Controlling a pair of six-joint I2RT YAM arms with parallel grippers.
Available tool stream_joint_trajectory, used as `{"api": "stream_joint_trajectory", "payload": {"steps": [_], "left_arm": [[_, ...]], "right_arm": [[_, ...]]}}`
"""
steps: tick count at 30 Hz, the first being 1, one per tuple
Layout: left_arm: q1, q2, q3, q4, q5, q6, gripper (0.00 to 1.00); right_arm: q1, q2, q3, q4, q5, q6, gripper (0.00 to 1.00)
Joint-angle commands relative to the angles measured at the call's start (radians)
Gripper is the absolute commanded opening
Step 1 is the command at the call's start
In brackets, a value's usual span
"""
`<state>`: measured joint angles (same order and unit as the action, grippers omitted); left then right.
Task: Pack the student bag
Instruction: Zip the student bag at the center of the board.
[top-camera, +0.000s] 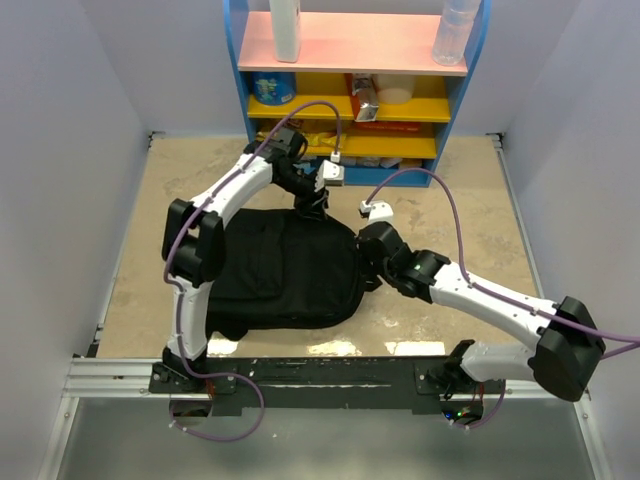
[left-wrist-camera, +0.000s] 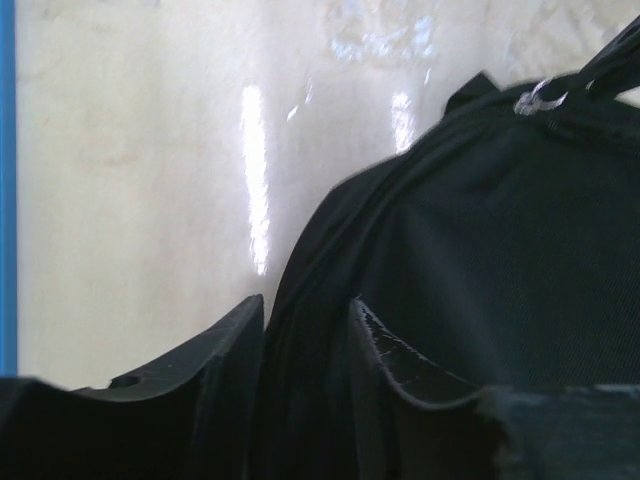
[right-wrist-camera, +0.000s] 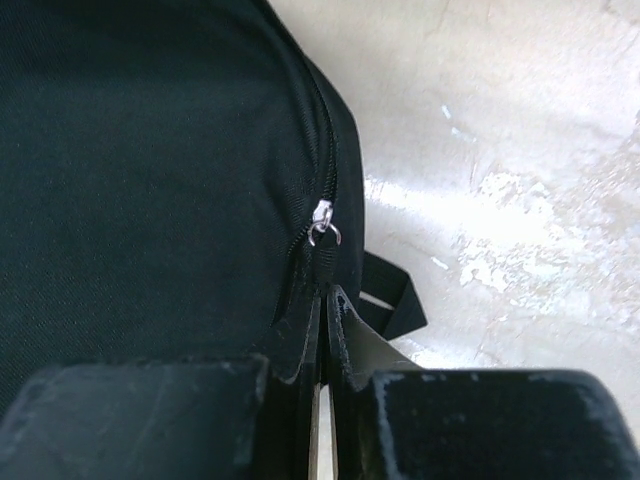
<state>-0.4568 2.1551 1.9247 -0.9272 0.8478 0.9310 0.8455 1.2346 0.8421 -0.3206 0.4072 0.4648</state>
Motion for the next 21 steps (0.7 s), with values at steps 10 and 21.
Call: {"api": "stream_joint_trajectory", "payload": {"steps": [10,21], "left_arm": [[0.116,-0.394,-0.107,-0.206,-0.092,0.02,0.77],[0.236,-0.62,-0.509,-0.347,-0.332,0.196,0.83]], "right_arm": [[0.006,-0.073,0.021,-0.158,-0.196,0.045,0.44],[-0.184,0.055,0.265,-0.091,-0.093,-0.093,0.8]]}}
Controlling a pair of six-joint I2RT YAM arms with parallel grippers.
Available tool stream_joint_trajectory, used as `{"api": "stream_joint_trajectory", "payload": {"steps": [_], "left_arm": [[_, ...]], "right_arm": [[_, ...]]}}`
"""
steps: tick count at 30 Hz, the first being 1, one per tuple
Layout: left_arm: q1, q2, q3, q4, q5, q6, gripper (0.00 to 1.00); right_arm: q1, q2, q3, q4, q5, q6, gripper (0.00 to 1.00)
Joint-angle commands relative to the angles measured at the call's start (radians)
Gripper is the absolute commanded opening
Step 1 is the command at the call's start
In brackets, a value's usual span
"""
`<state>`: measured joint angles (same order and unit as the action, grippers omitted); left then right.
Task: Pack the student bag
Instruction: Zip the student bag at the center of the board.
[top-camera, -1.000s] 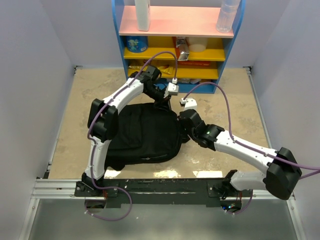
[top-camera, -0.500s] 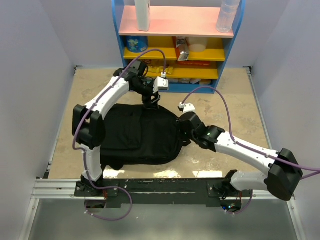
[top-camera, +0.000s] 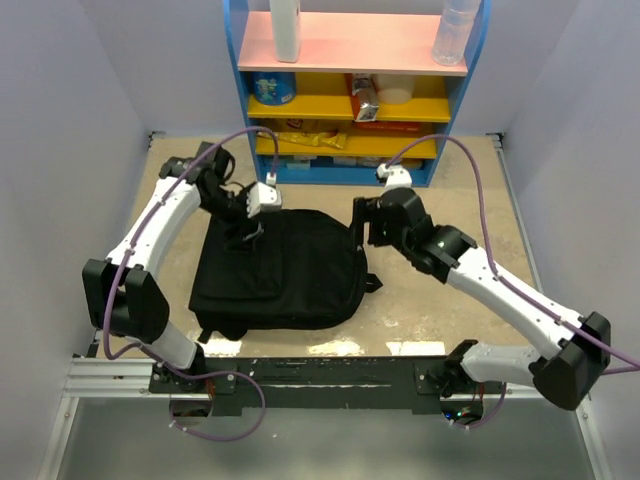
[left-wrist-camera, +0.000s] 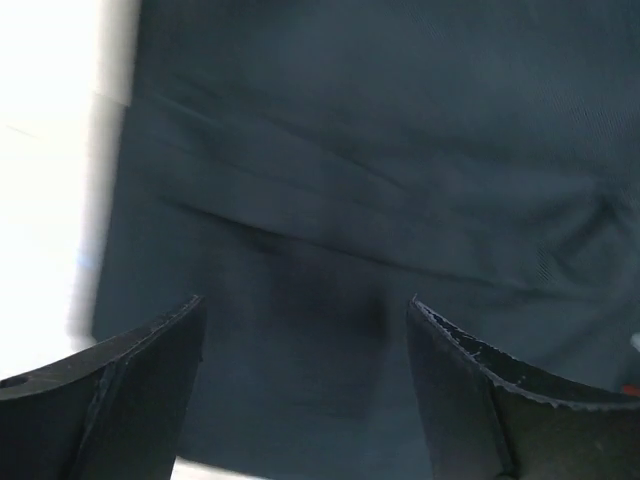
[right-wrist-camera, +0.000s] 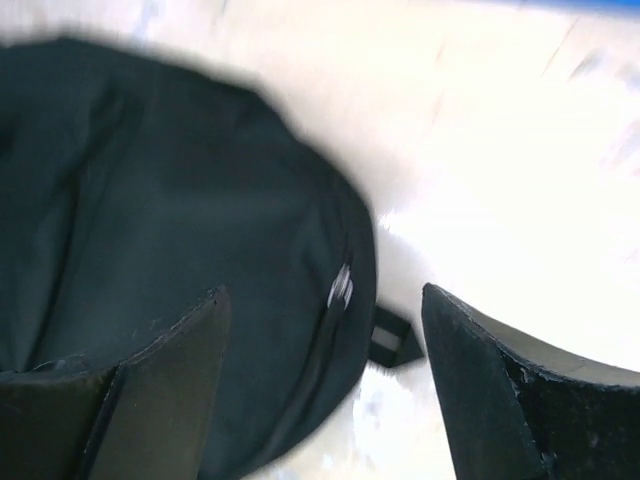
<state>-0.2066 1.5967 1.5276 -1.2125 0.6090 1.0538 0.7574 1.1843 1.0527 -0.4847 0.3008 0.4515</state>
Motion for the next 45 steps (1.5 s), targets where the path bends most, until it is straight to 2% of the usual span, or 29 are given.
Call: {"api": "stream_joint_trajectory", "payload": {"steps": [1,6,9,12,15,16,22,25,30,34,40,43,45], "left_arm": [[-0.016,-0.063,-0.124,-0.079,-0.098,0.095,0.83],[-0.016,-0.098,-0.21,-0.088,-0.126,0.135,0.84],[-0.016,-0.077,-0.297,0.055,-0.225,0.063,0.84],[-0.016,-0.047,-0.391,0.225,-0.32,-0.007,0.84],[-0.016,-0.005,-0.451,0.411,-0.405,-0.078,0.84],[-0.016,0.015,-0.451,0.451,-0.422,-0.11,0.84],[-0.02,0.206,-0.296,0.599,-0.459,-0.204,0.81],[-0.03,0.296,-0.18,0.604,-0.437,-0.225,0.8],[-0.079,0.396,-0.006,0.588,-0.423,-0.222,0.8],[-0.115,0.411,0.149,0.49,-0.364,-0.236,0.79],[-0.142,0.186,0.109,0.332,-0.163,-0.213,0.86],[-0.157,0.099,0.141,0.233,-0.063,-0.253,1.0],[-0.184,0.059,0.164,0.134,-0.025,-0.264,1.0]], "right_arm": [[-0.113,0.147,0.07,0.096,0.006,-0.089,0.8],[-0.147,0.366,0.109,0.247,-0.112,-0.115,0.79],[-0.156,0.46,0.107,0.319,-0.19,-0.117,0.77],[-0.159,0.494,0.096,0.366,-0.294,-0.105,0.69],[-0.159,0.477,0.035,0.412,-0.339,-0.073,0.56],[-0.159,0.46,0.003,0.417,-0.351,-0.065,0.46],[-0.159,0.351,-0.198,0.478,-0.446,0.03,0.12],[-0.159,0.258,-0.308,0.511,-0.454,0.087,0.06],[-0.159,0.131,-0.433,0.544,-0.454,0.159,0.03],[-0.159,0.141,-0.447,0.574,-0.485,0.179,0.03],[-0.159,0.149,-0.405,0.595,-0.529,0.193,0.01],[-0.159,0.152,-0.392,0.6,-0.549,0.199,0.0],[-0.158,0.144,-0.39,0.604,-0.563,0.214,0.0]]}}
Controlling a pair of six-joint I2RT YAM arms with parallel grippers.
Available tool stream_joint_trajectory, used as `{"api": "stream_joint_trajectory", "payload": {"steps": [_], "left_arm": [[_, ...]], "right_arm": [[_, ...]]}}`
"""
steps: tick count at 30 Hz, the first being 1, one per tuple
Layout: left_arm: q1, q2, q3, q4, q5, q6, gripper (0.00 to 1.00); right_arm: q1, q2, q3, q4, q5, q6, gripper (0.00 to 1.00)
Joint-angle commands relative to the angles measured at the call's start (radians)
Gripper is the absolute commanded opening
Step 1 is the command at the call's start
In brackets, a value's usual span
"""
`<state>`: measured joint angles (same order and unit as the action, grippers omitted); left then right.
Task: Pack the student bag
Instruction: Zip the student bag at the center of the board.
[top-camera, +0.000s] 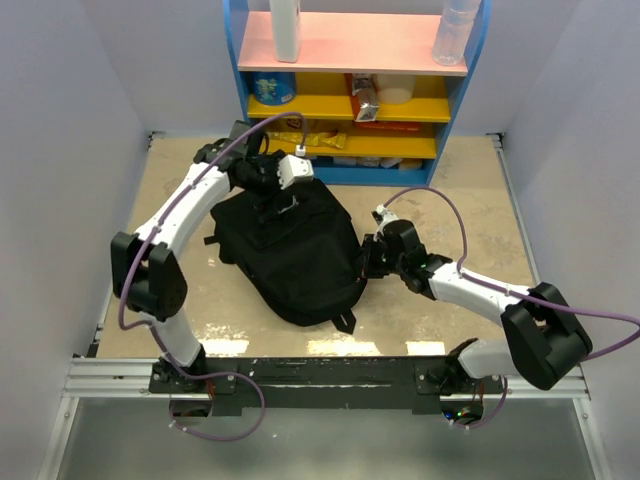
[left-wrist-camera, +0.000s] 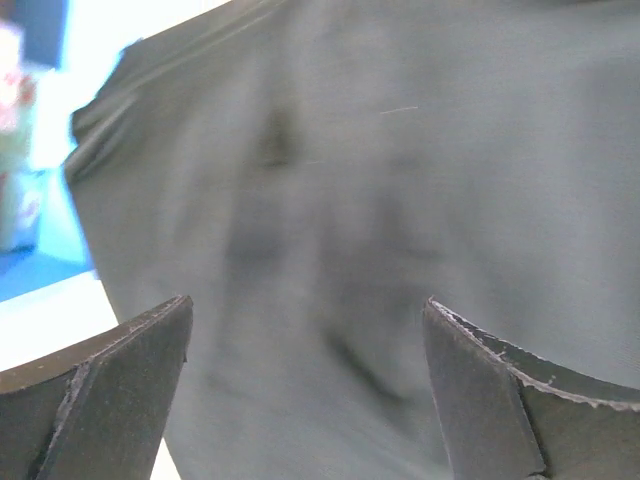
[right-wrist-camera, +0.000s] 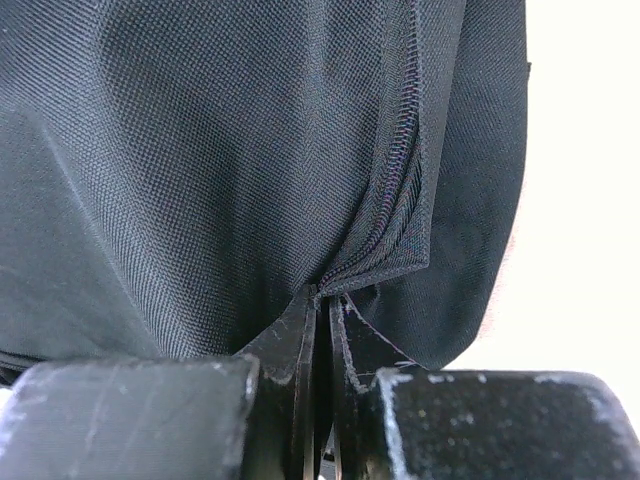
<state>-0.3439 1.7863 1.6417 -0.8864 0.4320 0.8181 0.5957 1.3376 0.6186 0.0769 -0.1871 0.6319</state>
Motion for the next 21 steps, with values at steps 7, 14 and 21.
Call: {"api": "stream_joint_trajectory", "payload": {"steps": [7,14,21], "left_arm": [[-0.181,-0.157,0.077,-0.261,0.177,-0.149,1.0],[-0.23,-0.02,0.132,-0.311,0.448,-0.085,0.68],[-0.515,-0.238,-0.144,-0.033,0.208,-0.018,0.85]], "right_arm": [[0.007,-0.063,0.013,0.086,-0.087,0.078,0.0],[0.007,-0.089,0.02,0.066,-0.092,0.072,0.0],[0.009,-0.075,0.01,0.086,-0.113,0.068,0.0]]}}
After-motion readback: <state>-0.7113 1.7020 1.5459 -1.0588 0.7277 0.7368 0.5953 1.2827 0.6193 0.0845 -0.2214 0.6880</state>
